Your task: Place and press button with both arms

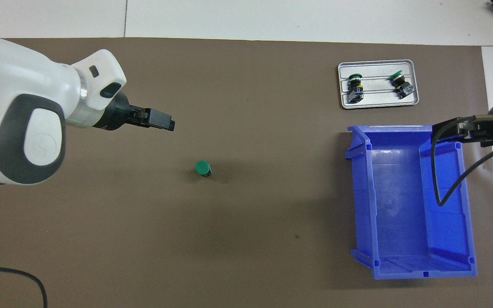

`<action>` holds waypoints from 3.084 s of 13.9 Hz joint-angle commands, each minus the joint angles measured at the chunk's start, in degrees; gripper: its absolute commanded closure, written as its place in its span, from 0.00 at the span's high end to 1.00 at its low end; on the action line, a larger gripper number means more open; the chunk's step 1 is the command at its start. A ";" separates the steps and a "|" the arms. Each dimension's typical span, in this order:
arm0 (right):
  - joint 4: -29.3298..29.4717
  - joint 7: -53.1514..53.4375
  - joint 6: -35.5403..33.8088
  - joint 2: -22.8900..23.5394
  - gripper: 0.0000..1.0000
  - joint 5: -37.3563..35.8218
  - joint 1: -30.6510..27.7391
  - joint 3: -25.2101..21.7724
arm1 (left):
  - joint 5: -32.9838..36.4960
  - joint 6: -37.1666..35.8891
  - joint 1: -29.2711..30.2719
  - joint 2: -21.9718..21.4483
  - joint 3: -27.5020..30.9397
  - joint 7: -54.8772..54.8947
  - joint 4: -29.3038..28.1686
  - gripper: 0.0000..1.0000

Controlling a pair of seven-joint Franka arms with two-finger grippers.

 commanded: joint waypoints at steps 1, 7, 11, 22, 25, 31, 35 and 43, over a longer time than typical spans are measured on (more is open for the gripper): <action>-0.42 -1.71 -0.42 -0.50 1.00 1.24 -0.59 0.32 | 10.92 1.39 -5.39 -0.74 0.72 -11.73 -0.87 0.97; -0.42 -1.71 -0.42 -0.50 1.00 1.24 -0.59 0.32 | 16.91 1.82 -12.78 -2.49 0.72 -25.82 -6.74 0.11; -0.42 -1.71 -0.42 -0.50 1.00 1.33 -0.59 0.32 | 17.10 9.01 -13.32 -4.25 0.72 -27.06 -14.21 0.00; -0.42 -1.71 -0.42 -0.50 1.00 1.24 -0.68 0.32 | 17.01 22.57 -15.43 -0.92 0.63 -31.72 -21.09 0.00; -0.42 -1.71 -0.51 -0.50 1.00 1.24 -0.59 0.32 | 17.01 22.57 -15.52 -0.83 0.54 -31.81 -21.53 0.00; -0.42 -1.71 -0.51 -0.50 1.00 1.24 -0.86 0.32 | 17.10 27.57 -15.52 0.22 0.63 -31.89 -23.99 0.00; -0.42 -1.88 -0.60 -0.50 1.00 1.24 -0.77 0.32 | 17.01 29.69 -16.22 1.28 0.63 -32.16 -25.22 0.00; -0.51 -1.45 -0.69 -0.94 1.00 1.24 -0.42 0.41 | 18.75 6.26 -11.75 0.84 1.33 -28.75 -6.61 0.00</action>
